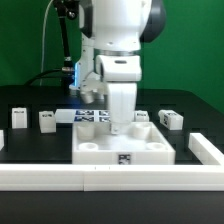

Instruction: Assemble one leg

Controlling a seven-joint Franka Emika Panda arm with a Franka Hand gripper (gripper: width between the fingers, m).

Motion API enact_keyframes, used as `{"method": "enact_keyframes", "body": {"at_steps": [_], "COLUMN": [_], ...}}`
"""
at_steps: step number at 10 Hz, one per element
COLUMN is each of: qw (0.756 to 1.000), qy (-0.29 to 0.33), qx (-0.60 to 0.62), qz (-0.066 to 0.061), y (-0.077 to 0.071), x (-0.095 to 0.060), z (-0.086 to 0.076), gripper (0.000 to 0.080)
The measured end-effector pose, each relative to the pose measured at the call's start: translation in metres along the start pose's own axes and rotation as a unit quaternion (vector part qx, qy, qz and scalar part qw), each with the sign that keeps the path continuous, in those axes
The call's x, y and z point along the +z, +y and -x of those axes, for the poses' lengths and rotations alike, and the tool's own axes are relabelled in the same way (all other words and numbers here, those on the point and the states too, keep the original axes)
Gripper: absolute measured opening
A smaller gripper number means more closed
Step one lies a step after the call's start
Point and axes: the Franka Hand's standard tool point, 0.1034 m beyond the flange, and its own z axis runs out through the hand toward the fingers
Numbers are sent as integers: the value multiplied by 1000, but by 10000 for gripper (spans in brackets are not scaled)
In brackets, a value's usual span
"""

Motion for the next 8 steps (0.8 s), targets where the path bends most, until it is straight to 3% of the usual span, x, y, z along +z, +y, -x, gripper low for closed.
{"method": "enact_keyframes", "body": {"at_steps": [6, 8], "qw": [999, 999], "qy": [9, 7], "qx": [26, 27], "qz": [16, 14], "y": [43, 46], "x": [0, 0], "z": [-45, -44], "gripper": [60, 60]}}
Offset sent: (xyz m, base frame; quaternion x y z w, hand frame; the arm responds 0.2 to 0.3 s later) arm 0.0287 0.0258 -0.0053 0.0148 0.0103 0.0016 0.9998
